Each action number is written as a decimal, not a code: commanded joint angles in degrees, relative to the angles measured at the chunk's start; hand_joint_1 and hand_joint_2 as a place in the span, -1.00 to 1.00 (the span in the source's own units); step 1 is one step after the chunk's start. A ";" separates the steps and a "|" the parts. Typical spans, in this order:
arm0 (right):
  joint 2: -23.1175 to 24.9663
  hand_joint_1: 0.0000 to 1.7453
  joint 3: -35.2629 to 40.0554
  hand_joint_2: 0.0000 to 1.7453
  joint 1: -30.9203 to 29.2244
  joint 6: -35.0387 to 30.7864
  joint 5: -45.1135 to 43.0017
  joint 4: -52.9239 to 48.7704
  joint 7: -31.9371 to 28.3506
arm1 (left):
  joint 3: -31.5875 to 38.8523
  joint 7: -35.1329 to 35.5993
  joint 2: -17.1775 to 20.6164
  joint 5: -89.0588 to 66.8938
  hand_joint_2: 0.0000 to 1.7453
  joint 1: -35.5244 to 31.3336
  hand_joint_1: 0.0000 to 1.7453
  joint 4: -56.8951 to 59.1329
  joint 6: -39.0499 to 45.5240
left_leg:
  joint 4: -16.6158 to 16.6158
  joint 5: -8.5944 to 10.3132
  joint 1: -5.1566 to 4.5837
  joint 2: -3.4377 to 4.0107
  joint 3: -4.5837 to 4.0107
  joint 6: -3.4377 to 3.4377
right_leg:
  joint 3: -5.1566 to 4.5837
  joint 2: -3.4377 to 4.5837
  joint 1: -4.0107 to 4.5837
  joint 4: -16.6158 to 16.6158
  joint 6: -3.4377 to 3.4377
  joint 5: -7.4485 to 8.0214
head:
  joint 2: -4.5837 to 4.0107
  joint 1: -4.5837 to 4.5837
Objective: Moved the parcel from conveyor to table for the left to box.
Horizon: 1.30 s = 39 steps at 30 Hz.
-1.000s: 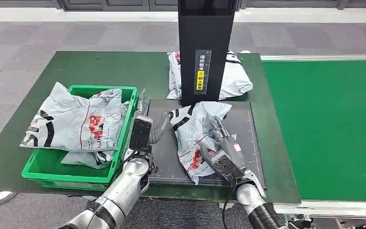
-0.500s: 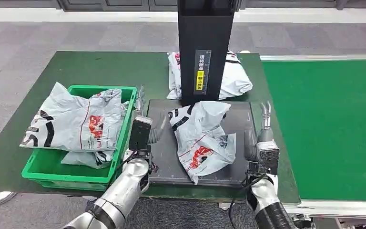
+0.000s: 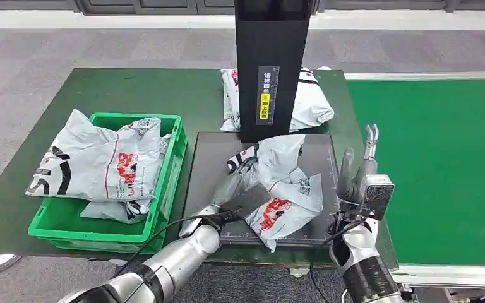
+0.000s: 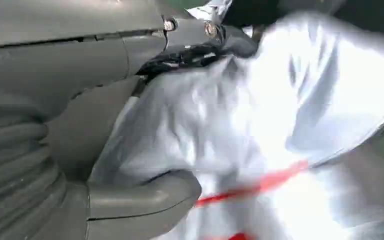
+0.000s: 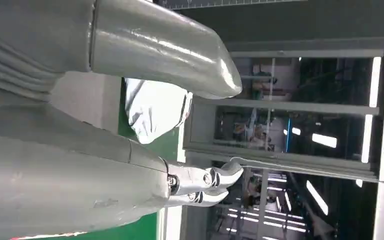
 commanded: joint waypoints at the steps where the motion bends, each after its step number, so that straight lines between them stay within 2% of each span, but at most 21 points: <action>1: -0.84 -1.00 -0.67 -1.00 -5.11 1.53 -0.50 5.69 0.80 | -16.66 7.92 0.39 -8.46 1.00 -3.78 -1.00 9.10 -5.10 | -0.12 -0.03 0.04 0.11 0.20 0.04 | 0.21 0.03 0.05 -0.17 0.00 0.03 | 0.02 0.00; 5: -0.85 -1.00 -0.76 -1.00 -5.43 1.49 -0.71 6.57 0.61 | -16.66 8.04 0.47 -8.62 1.00 -3.57 -1.00 8.91 -5.03 | -0.12 -0.02 0.06 0.09 0.21 0.04 | 0.24 0.00 0.05 -0.18 0.01 0.03 | 0.00 -0.02; 6: -1.22 -1.00 0.01 -1.00 -5.94 2.05 -0.96 7.90 0.63 | -21.21 12.36 0.67 -12.21 1.00 -4.42 -1.00 10.19 -18.12 | -0.18 -0.01 0.06 0.09 0.26 0.05 | 0.31 -0.01 0.06 -0.25 0.02 0.05 | 0.02 -0.02; 7: -1.17 -1.00 0.08 -1.00 -6.38 2.62 -1.57 9.14 0.39 | -20.04 12.26 1.44 -11.67 1.00 -3.75 -1.00 9.81 -18.64 | -0.08 -0.03 0.02 0.06 0.15 0.04 | 0.18 0.00 0.02 -0.11 0.01 0.01 | 0.00 -0.02; 8: -1.09 -1.00 -0.03 -1.00 -6.30 2.70 -1.70 9.20 0.39 | -18.38 11.54 1.65 -10.52 1.00 -3.48 -0.36 9.86 -17.68 | -0.13 -0.02 0.06 0.12 0.24 0.05 | 0.28 0.04 0.07 -0.21 0.02 0.05 | 0.00 0.00; 9: -1.00 -1.00 -0.03 -1.00 -6.11 2.87 -1.69 9.15 0.39 | -17.39 11.13 1.83 -10.03 1.00 -3.49 1.00 9.83 -16.27 | -0.19 0.00 0.07 0.13 0.28 0.06 | 0.34 0.02 0.08 -0.29 0.02 0.07 | 0.00 -0.02; 13: -0.27 -1.00 -0.87 -1.00 -3.46 3.04 -0.29 5.32 1.60 | -8.61 9.04 1.37 -5.56 1.00 -3.99 1.00 8.59 -3.92 | -0.33 0.03 0.05 0.06 0.49 0.11 | 0.62 -0.03 0.06 -0.40 0.16 0.03 | 0.00 -0.02; 15: -0.08 -1.00 -1.39 -1.00 -2.58 2.84 0.33 4.02 2.34 | -4.85 7.26 1.17 -2.13 1.00 -4.61 1.00 8.25 -6.80 | -0.26 -0.03 0.05 -0.02 0.56 0.13 | 0.68 -0.07 0.00 -0.29 0.18 -0.05 | 0.02 -0.02; 20: 0.17 -1.00 -3.07 -1.00 -2.40 3.15 0.32 3.56 2.53 | -3.93 5.78 1.30 -2.54 1.00 -5.21 1.00 7.69 -5.17 | -0.14 -0.04 0.04 -0.09 0.43 0.15 | 0.54 -0.14 -0.05 -0.16 0.18 -0.08 | 0.00 -0.02; 22: 0.20 -1.00 -4.58 -1.00 -1.52 3.86 0.61 2.56 2.65 | -0.27 1.14 1.39 -0.90 1.00 -6.28 1.00 6.36 -1.27 | -0.08 -0.06 0.03 -0.12 0.38 0.15 | 0.49 -0.15 -0.07 -0.09 0.19 -0.11 | 0.02 0.00; 23: 0.12 -1.00 -5.09 -1.00 -1.06 4.09 0.62 2.24 2.63 | 2.66 -3.71 1.60 1.31 1.00 -7.48 1.00 4.66 1.55 | -0.09 -0.06 0.06 -0.11 0.40 0.16 | 0.52 -0.16 -0.04 -0.14 0.18 -0.10 | 0.02 -0.02; 24: 0.16 -1.00 -5.38 -1.00 -0.91 4.35 0.61 2.02 2.63 | 3.82 -4.16 1.73 2.09 1.00 -8.72 1.00 4.22 1.15 | -0.07 -0.04 0.09 -0.18 0.35 0.16 | 0.50 -0.23 -0.01 -0.15 0.18 -0.09 | 0.00 0.00; 25: 0.35 -1.00 -6.00 -1.00 -0.80 4.11 0.59 1.76 2.34 | 6.67 -9.16 2.03 3.82 1.00 -9.80 1.00 1.12 5.92 | 0.04 -0.04 0.07 -0.25 0.23 0.14 | 0.38 -0.29 -0.03 -0.02 0.18 -0.12 | 0.00 0.00; 26: 0.40 -1.00 -6.48 -1.00 -0.72 3.84 0.44 1.57 2.14 | 8.05 -10.45 2.19 4.61 1.00 -11.06 1.00 -0.35 7.59 | 0.01 -0.04 0.08 -0.23 0.25 0.15 | 0.41 -0.27 -0.02 -0.06 0.18 -0.11 | 0.00 0.00; 30: -0.08 -1.00 -7.25 -1.00 -0.34 4.01 -0.12 1.49 1.72 | 10.25 -12.37 3.93 4.78 1.00 -14.03 1.00 -4.62 10.26 | 0.11 -0.01 0.07 -0.21 0.07 0.17 | 0.20 -0.23 -0.04 0.04 0.19 -0.10 | 0.00 0.00; 36: 0.00 -1.00 -7.18 -1.00 -0.45 4.24 -0.32 1.68 1.44 | 10.34 -12.56 3.79 4.21 1.00 -12.84 1.00 -4.89 10.85 | -0.03 0.00 0.01 -0.14 0.25 0.20 | 0.34 -0.18 -0.10 -0.05 0.19 -0.12 | 0.02 0.00; 37: 0.02 -1.00 -7.27 -1.00 -0.38 4.03 -0.37 1.58 1.32 | 10.45 -13.08 3.79 3.72 -1.00 -12.74 1.00 -5.04 12.32 | -0.04 -0.02 0.06 -0.11 0.28 0.20 | 0.38 -0.15 -0.05 -0.11 0.19 -0.10 | 0.02 0.00; 38: -0.09 -1.00 -7.44 -1.00 0.01 3.73 -0.55 1.25 0.95 | 12.59 -13.55 4.80 -1.92 -1.00 -13.09 1.00 -7.13 19.69 | -0.01 -0.02 0.02 -0.12 0.24 0.20 | 0.33 -0.14 -0.09 -0.05 0.20 -0.12 | 0.00 0.00; 39: -0.29 -1.00 -7.50 -1.00 0.56 3.61 -0.81 0.81 0.84 | 15.40 -13.18 4.73 -5.18 -1.00 -12.90 1.00 -8.51 19.51 | -0.03 -0.03 0.05 -0.09 0.27 0.21 | 0.38 -0.12 -0.06 -0.11 0.19 -0.10 | 0.00 0.00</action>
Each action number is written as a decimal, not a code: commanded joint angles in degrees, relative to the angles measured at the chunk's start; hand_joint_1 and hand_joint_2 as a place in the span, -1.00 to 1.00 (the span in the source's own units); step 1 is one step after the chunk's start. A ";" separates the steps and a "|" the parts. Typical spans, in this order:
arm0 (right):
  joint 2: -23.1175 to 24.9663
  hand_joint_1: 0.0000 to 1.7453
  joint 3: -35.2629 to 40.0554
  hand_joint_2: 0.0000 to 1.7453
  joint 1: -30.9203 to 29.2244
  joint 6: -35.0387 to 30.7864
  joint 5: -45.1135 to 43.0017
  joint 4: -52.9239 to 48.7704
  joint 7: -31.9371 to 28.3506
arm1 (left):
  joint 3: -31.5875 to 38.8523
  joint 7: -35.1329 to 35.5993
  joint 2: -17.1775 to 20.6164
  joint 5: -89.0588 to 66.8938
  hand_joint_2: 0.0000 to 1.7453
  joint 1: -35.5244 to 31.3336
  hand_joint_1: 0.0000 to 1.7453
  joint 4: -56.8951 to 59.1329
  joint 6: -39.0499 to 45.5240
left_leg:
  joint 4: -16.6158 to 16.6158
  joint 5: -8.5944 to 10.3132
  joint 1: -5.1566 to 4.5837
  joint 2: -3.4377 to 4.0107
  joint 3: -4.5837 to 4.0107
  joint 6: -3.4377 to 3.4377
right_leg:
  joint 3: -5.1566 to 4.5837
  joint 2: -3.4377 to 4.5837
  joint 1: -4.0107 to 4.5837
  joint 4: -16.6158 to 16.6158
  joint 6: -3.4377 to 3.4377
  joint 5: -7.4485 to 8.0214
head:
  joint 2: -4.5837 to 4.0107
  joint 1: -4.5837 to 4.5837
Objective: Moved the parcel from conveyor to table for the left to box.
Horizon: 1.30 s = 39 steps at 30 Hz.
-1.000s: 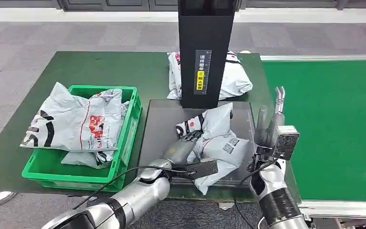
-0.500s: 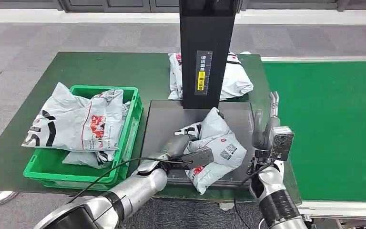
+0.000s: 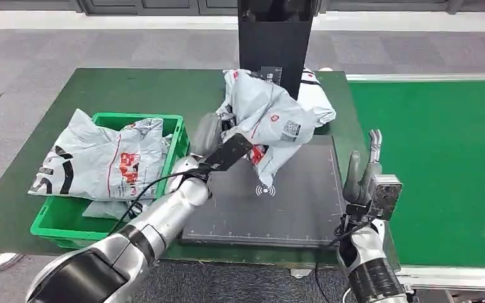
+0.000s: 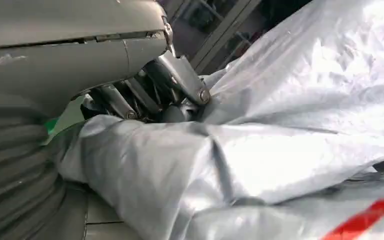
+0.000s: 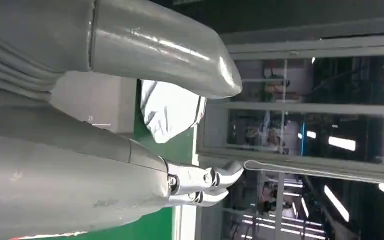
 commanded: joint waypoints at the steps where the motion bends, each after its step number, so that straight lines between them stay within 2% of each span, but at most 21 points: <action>1: -0.22 -1.00 -3.28 -1.00 0.16 -0.42 -0.84 -1.15 -0.45 | 8.21 -0.67 2.59 -9.65 -1.00 -2.42 1.00 -4.18 8.52 | 0.00 -0.03 0.02 0.09 -0.01 0.01 | -0.02 0.04 0.02 -0.03 -0.01 0.00 | 0.00 0.00; 4: -0.26 -1.00 -3.35 -1.00 0.47 -0.56 -1.02 -1.57 -0.57 | 10.56 -0.57 2.96 -11.85 -1.00 -2.08 1.00 -6.10 9.05 | -0.01 -0.04 0.05 0.11 0.00 0.02 | 0.00 0.04 0.06 -0.07 -0.02 0.01 | 0.02 0.00; 5: -0.21 -1.00 -3.57 -1.00 0.84 -0.77 -1.38 -2.13 -0.68 | 15.58 -0.19 2.92 -17.20 1.00 -0.61 1.00 -9.94 9.05 | -0.01 -0.03 0.04 0.07 -0.01 0.01 | 0.01 0.03 0.05 -0.06 -0.02 0.00 | 0.02 0.00; 6: -0.46 -1.00 -3.65 -1.00 1.57 -0.68 -1.85 -2.70 -0.67 | 24.01 -0.32 1.82 -27.20 1.00 1.40 1.00 -14.79 9.05 | -0.08 -0.02 0.04 0.12 0.07 0.02 | 0.08 0.06 0.06 -0.14 -0.02 0.03 | 0.00 0.00; 8: -0.98 -1.00 -4.24 -1.00 3.70 -0.22 -3.29 -4.54 -0.61 | 33.37 0.41 1.63 -40.81 1.00 3.99 1.00 -21.33 9.05 | -0.05 -0.04 0.07 0.21 0.01 0.02 | 0.00 0.15 0.08 -0.13 -0.02 0.05 | 0.00 0.00; 10: -1.65 -1.00 -4.54 -1.00 5.87 -0.11 -3.93 -6.64 -0.64 | 37.80 2.39 2.45 -47.75 1.00 5.13 1.00 -23.12 9.05 | -0.04 -0.04 0.05 0.14 -0.03 0.02 | -0.03 0.09 0.06 -0.10 -0.01 0.02 | 0.02 0.00; 16: -2.26 -1.00 -5.41 -1.00 9.16 -0.24 -4.55 -10.33 -0.35 | 38.33 15.18 7.68 -59.84 1.00 4.71 1.00 -20.30 9.05 | -0.12 -0.08 0.01 0.38 0.11 -0.02 | -0.02 0.29 0.03 -0.09 -0.04 0.01 | 0.00 0.00; 22: -2.26 -1.00 -5.41 -1.00 9.16 -0.24 -4.55 -10.33 -0.35 | 38.33 15.18 7.68 -59.84 1.00 4.71 1.00 -20.30 9.05 | -0.06 -0.06 0.00 0.19 -0.02 0.01 | -0.09 0.12 0.05 -0.05 0.00 -0.02 | 0.00 0.00; 24: -2.58 -1.00 -5.37 -1.00 9.49 0.12 -4.79 -10.33 -0.01 | 32.81 29.07 11.82 -66.95 1.00 2.68 1.00 -10.29 9.05 | -0.09 -0.07 0.02 0.28 0.02 0.01 | -0.05 0.18 0.05 -0.10 0.00 0.01 | 0.00 -0.02; 25: -2.82 -1.00 -5.34 -1.00 9.56 0.32 -4.61 -10.22 0.11 | 30.76 32.40 14.44 -68.22 1.00 2.79 1.00 -7.85 9.05 | -0.09 -0.06 0.02 0.25 0.03 0.01 | -0.02 0.14 0.04 -0.11 0.00 0.00 | 0.00 -0.02; 26: -2.88 -1.00 -5.47 -1.00 9.64 0.40 -4.57 -10.24 0.13 | 30.32 32.67 15.98 -67.56 1.00 4.14 1.00 -8.40 9.05 | -0.12 -0.07 0.08 0.27 0.08 0.03 | 0.05 0.14 0.10 -0.20 0.00 0.02 | 0.00 0.00; 27: -3.00 -1.00 -5.73 -1.00 9.78 0.46 -4.57 -10.40 0.14 | 29.78 34.05 17.72 -67.87 -1.00 5.48 1.00 -8.57 9.05 | -0.12 -0.05 -0.03 0.23 0.09 -0.01 | 0.00 0.14 -0.02 -0.06 -0.01 -0.02 | 0.00 -0.02; 28: -3.16 -1.00 -6.20 -1.00 10.11 0.76 -4.76 -10.56 0.44 | 29.34 35.15 19.88 -67.54 -1.00 8.48 1.00 -11.18 9.05 | -0.30 -0.06 0.01 0.46 0.32 -0.01 | 0.18 0.34 0.02 -0.27 -0.04 0.05 | 0.00 -0.02; 29: -3.40 -1.00 -6.40 -1.00 10.40 1.34 -4.94 -10.45 0.80 | 28.98 36.32 21.49 -67.49 -1.00 11.03 1.00 -13.56 9.05 | -0.16 -0.06 -0.05 0.26 0.14 0.00 | 0.05 0.17 -0.05 -0.10 -0.01 -0.02 | 0.00 0.00; 31: -3.80 -1.00 -6.40 -1.00 11.55 2.29 -4.96 -10.01 0.87 | 29.11 38.03 24.60 -66.69 -1.00 17.98 1.00 -20.71 9.05 | -0.36 -0.09 0.03 0.67 0.40 -0.03 | 0.18 0.54 0.04 -0.32 -0.07 0.08 | 0.00 0.00; 32: -3.78 -1.00 -6.37 -1.00 12.17 2.91 -4.82 -10.07 0.79 | 29.37 39.36 25.70 -67.49 1.00 20.96 1.00 -23.14 9.05 | -0.37 -0.13 -0.03 0.79 0.44 -0.04 | 0.13 0.74 -0.01 -0.28 -0.06 0.05 | 0.00 -0.02; 33: -3.72 -1.00 -6.27 -1.00 12.56 3.18 -4.70 -10.07 0.55 | 30.03 39.09 26.17 -66.47 1.00 23.79 1.00 -25.90 9.05 | -0.35 -0.21 -0.06 0.95 0.52 -0.09 | 0.15 0.92 -0.05 -0.24 -0.05 0.00 | 0.00 -0.02; 34: -3.69 -1.00 -6.10 -1.00 12.55 3.48 -4.62 -9.77 0.40 | 30.75 38.88 26.48 -65.76 1.00 26.51 0.78 -28.35 9.02 | -0.42 -0.22 -0.03 0.94 0.57 -0.11 | 0.21 0.90 -0.01 -0.32 -0.06 0.01 | 0.00 0.00; 35: -3.68 -1.00 -5.89 -1.00 11.86 3.79 -4.58 -8.94 0.35 | 31.27 38.06 26.35 -63.96 1.00 28.39 -1.00 -30.75 8.84 | -0.40 -0.22 0.04 0.85 0.51 -0.11 | 0.23 0.81 0.06 -0.34 -0.07 0.00 | 0.02 -0.02; 36: -3.63 -1.00 -5.80 -1.00 11.07 3.88 -4.59 -8.09 0.35 | 31.65 37.10 26.28 -62.20 -1.00 29.63 -1.00 -32.25 8.37 | -0.33 -0.28 -0.03 0.86 0.51 -0.17 | 0.11 0.87 -0.01 -0.19 -0.09 -0.09 | 0.00 -0.02; 39: -3.85 -1.00 -5.30 -1.00 8.62 4.18 -4.82 -5.89 0.62 | 31.35 33.63 25.50 -57.44 -1.00 30.49 -1.00 -34.36 6.45 | -0.23 -0.37 0.06 0.94 0.43 -0.24 | 0.08 0.98 0.07 -0.18 -0.16 -0.14 | 0.00 -0.02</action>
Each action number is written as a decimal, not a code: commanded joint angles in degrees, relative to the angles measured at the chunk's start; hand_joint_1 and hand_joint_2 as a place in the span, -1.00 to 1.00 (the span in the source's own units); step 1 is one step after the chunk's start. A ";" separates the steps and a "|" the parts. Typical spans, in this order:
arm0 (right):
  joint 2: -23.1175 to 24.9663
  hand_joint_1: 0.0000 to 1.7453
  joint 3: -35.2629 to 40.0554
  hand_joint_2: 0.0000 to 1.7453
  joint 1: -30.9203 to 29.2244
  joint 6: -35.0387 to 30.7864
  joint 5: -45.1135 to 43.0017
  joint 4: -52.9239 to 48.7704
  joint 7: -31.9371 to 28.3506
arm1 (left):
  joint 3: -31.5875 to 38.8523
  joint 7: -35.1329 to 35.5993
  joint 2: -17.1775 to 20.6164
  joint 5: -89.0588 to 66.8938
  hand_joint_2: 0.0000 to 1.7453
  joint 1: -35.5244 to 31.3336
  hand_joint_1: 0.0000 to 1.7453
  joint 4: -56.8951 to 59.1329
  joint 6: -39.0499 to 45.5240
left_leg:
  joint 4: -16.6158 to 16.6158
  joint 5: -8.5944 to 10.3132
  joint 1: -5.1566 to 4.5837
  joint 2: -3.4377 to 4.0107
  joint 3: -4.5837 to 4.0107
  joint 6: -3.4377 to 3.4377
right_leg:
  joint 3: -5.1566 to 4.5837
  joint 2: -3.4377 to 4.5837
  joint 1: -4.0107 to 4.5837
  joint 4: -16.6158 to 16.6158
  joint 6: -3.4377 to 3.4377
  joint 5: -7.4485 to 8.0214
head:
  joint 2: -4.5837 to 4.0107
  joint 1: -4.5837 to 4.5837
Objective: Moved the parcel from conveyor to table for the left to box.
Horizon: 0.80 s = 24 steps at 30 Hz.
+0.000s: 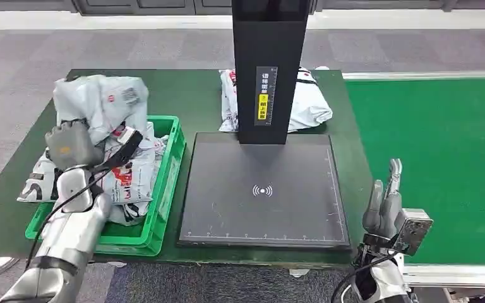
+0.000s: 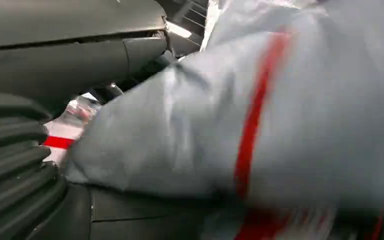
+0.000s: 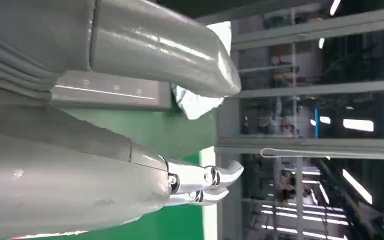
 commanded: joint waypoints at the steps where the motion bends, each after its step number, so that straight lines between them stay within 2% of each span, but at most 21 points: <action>1: -0.98 -1.00 -1.53 -1.00 -3.72 1.15 -0.28 4.15 0.37 | -1.48 -4.87 4.62 8.09 -1.00 11.30 -1.00 -11.20 -2.53 | -0.12 -0.16 0.04 0.24 0.32 0.02 | 0.27 0.16 0.05 -0.17 -0.02 -0.07 | 0.02 0.00; 5: -1.30 -1.00 -1.57 -1.00 -3.81 1.24 -0.92 4.83 0.28 | -0.79 -6.18 4.95 10.03 -1.00 9.75 -1.00 -10.51 -0.11 | -0.07 -0.06 0.08 -0.16 0.11 0.08 | 0.22 -0.28 0.13 -0.17 -0.01 -0.10 | 0.02 0.00; 10: -1.68 -1.00 -1.17 -1.00 -5.61 1.59 -1.84 7.10 0.14 | 3.72 -8.54 3.24 9.29 -1.00 11.53 -1.00 -15.12 -0.11 | -0.11 -0.08 0.08 -0.07 0.13 0.09 | 0.27 -0.32 0.19 -0.22 -0.01 -0.05 | 0.02 0.00; 13: -2.10 -1.00 -0.89 -1.00 -5.81 1.86 -2.57 8.28 -0.28 | 6.51 -11.25 0.58 9.45 -1.00 13.84 -1.00 -18.52 -0.11 | -0.17 -0.08 0.08 -0.07 0.22 0.11 | 0.36 -0.32 0.19 -0.30 0.01 -0.04 | 0.02 0.00; 17: -2.08 -1.00 -0.86 -1.00 -5.52 1.83 -2.62 8.14 -0.37 | 6.77 -11.49 0.27 9.38 -1.00 14.02 -1.00 -18.96 -0.11 | -0.13 -0.10 0.06 -0.16 0.21 0.10 | 0.36 -0.40 0.17 -0.24 0.01 -0.10 | 0.02 0.00; 22: -2.01 -1.00 -1.06 -1.00 -3.99 0.92 -3.28 5.75 -0.53 | 11.62 -21.05 -3.52 15.60 -1.00 12.66 -1.00 -20.31 -0.11 | -0.08 -0.10 0.06 -0.22 0.15 0.10 | 0.32 -0.46 0.17 -0.19 0.01 -0.11 | 0.02 0.00; 24: -2.06 -1.00 -1.05 -1.00 -3.88 0.90 -3.28 5.55 -0.50 | 11.96 -21.55 -3.82 15.95 -1.00 12.35 -1.00 -20.22 -0.11 | -0.07 -0.09 0.06 -0.30 0.11 0.11 | 0.30 -0.54 0.17 -0.18 0.02 -0.11 | 0.00 0.00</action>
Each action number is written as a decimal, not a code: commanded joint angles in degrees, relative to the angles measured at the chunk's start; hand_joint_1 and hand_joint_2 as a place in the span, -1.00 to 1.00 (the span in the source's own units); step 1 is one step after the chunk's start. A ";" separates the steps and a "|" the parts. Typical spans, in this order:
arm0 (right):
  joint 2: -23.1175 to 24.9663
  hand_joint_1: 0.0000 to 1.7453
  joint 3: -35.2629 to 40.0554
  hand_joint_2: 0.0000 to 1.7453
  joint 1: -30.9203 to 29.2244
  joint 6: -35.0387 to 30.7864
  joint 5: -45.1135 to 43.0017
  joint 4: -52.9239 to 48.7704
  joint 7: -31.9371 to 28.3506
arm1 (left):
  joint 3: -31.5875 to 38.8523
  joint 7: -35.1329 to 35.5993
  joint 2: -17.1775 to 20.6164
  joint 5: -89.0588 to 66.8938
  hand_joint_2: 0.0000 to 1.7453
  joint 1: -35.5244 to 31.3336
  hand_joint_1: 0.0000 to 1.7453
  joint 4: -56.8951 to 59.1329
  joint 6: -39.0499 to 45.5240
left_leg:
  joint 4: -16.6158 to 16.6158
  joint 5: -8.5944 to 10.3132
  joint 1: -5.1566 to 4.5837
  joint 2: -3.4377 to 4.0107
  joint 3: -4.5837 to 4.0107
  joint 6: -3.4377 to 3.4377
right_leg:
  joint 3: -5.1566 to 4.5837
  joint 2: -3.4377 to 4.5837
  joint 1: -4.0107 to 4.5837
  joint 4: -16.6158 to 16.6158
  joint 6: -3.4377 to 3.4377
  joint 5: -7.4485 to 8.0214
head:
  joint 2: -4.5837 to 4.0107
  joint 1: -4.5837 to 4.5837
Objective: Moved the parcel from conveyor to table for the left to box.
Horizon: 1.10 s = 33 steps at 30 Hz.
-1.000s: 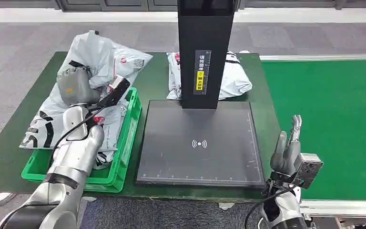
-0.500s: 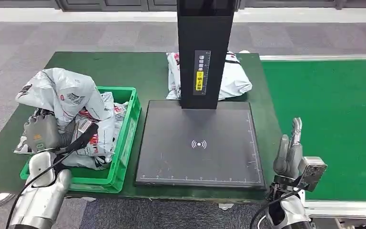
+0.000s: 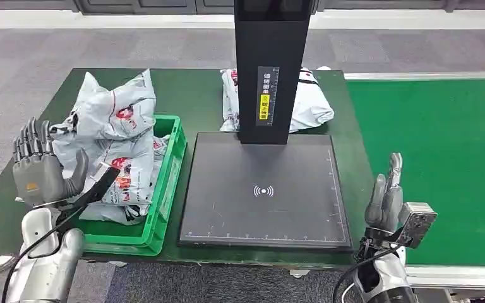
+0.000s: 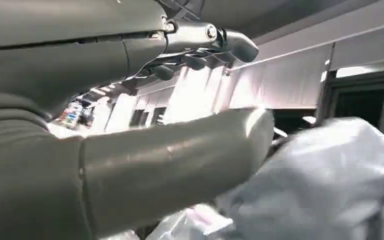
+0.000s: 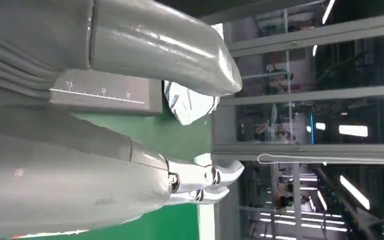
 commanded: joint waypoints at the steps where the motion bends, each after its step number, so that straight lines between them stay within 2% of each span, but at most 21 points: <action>1: -0.77 -1.00 -1.05 -1.00 -0.79 -0.85 -0.60 3.06 0.15 | 6.72 -6.98 -5.73 5.40 -1.00 -1.86 -1.00 -0.52 -0.04 | -0.11 0.01 0.08 -0.17 0.18 0.07 | 0.31 -0.23 0.10 -0.22 0.03 -0.01 | 0.00 0.00; 3: -0.90 -1.00 -1.16 -1.00 -0.65 -0.93 -0.67 2.72 0.26 | 8.12 -10.83 -6.67 8.44 -1.00 -2.18 -1.00 -0.88 -0.04 | -0.10 0.00 0.09 -0.09 0.18 0.05 | 0.28 -0.16 0.11 -0.21 0.02 0.01 | 0.00 0.00; 4: -0.93 -1.00 -1.32 -1.00 -0.46 -0.97 -0.76 2.42 0.28 | 10.96 -16.43 -8.64 12.15 -1.00 -1.78 -1.00 -2.80 -0.04 | -0.15 0.02 0.07 -0.09 0.21 0.06 | 0.30 -0.17 0.09 -0.23 0.02 0.01 | 0.00 0.00; 8: -0.91 -1.00 -1.72 -1.00 -0.14 -0.95 -0.96 2.19 0.28 | 16.07 -30.03 -13.87 21.11 -1.00 -1.54 -1.00 -4.60 -0.04 | -0.08 -0.02 0.07 -0.11 0.15 0.08 | 0.24 -0.17 0.08 -0.18 0.04 -0.01 | 0.00 0.00; 10: -0.62 -1.00 -1.84 -1.00 0.33 -1.01 -0.78 1.77 0.08 | 13.82 -33.50 -14.54 27.94 -1.00 -1.91 -1.00 -3.27 -0.04 | -0.08 -0.01 0.05 -0.14 0.15 0.07 | 0.25 -0.21 0.06 -0.18 0.04 -0.02 | 0.00 0.00; 14: -0.01 -1.00 -1.70 -1.00 2.02 -1.18 -0.35 -0.19 -0.06 | 6.53 -34.59 -14.56 36.97 -1.00 -2.28 -1.00 -2.33 -0.04 | -0.06 -0.01 0.03 -0.21 0.13 0.06 | 0.22 -0.26 0.03 -0.13 0.02 -0.05 | 0.00 0.00; 16: 0.46 -1.00 -1.34 -1.00 1.73 -1.18 0.02 -0.33 -0.04 | -2.73 -34.66 -12.29 46.71 -1.00 -3.71 -1.00 -0.24 -0.14 | -0.11 0.01 0.06 -0.31 0.18 0.09 | 0.33 -0.38 0.06 -0.23 0.02 -0.04 | 0.02 0.00; 18: 0.87 -1.00 -0.02 -1.00 0.95 -2.04 1.38 -0.24 -0.22 | -9.67 -34.84 -12.45 53.32 -1.00 -6.17 -1.00 1.65 -2.20 | 0.02 0.02 -0.01 -0.31 -0.01 0.07 | 0.09 -0.36 -0.02 -0.04 0.02 -0.05 | 0.00 0.00; 19: 1.09 -1.00 0.37 -1.00 0.65 -2.46 1.70 -0.22 -0.03 | -11.68 -34.28 -12.44 53.35 -1.00 -6.96 -1.00 2.34 -0.85 | 0.04 0.06 0.05 -0.53 -0.05 0.09 | 0.15 -0.60 0.05 -0.08 0.03 -0.06 | 0.00 0.00; 23: 1.01 -1.00 0.58 -1.00 0.56 -2.58 1.73 -0.19 0.06 | -12.88 -33.86 -11.54 54.35 -1.00 -6.87 -1.00 2.28 -0.07 | 0.02 0.05 0.04 -0.31 0.02 0.08 | 0.17 -0.38 0.03 -0.11 0.01 0.00 | 0.00 0.00; 25: 1.46 -1.00 1.93 -1.00 0.30 -3.00 3.66 -0.48 -0.18 | -16.63 -33.52 -12.21 58.42 -1.00 -8.15 -1.00 3.92 -7.81 | -0.03 0.03 0.01 -0.29 0.09 0.11 | 0.26 -0.37 0.00 -0.15 0.03 0.01 | 0.00 0.00; 28: 2.87 -1.00 5.43 -1.00 -1.60 -3.23 6.92 0.18 0.77 | -22.04 -31.58 -15.76 60.18 -1.00 -11.80 -1.00 10.16 -15.04 | 0.06 0.02 0.00 -0.30 0.01 0.11 | 0.15 -0.33 0.00 -0.03 0.03 -0.01 | 0.02 0.00; 29: 3.34 -1.00 6.43 -1.00 -2.50 -3.05 7.54 0.77 1.20 | -23.28 -31.55 -16.76 61.30 1.00 -12.79 -1.00 12.06 -17.05 | 0.09 0.05 0.00 -0.35 -0.02 0.11 | 0.12 -0.36 -0.01 -0.01 0.04 0.00 | 0.00 0.00; 33: 3.87 -1.00 7.66 -1.00 -3.78 -3.35 8.25 1.80 1.73 | -24.71 -31.74 -17.68 61.71 1.00 -13.94 -1.00 14.43 -17.67 | 0.05 0.09 0.02 -0.43 0.01 0.16 | 0.25 -0.46 -0.01 -0.12 0.06 0.04 | 0.00 0.00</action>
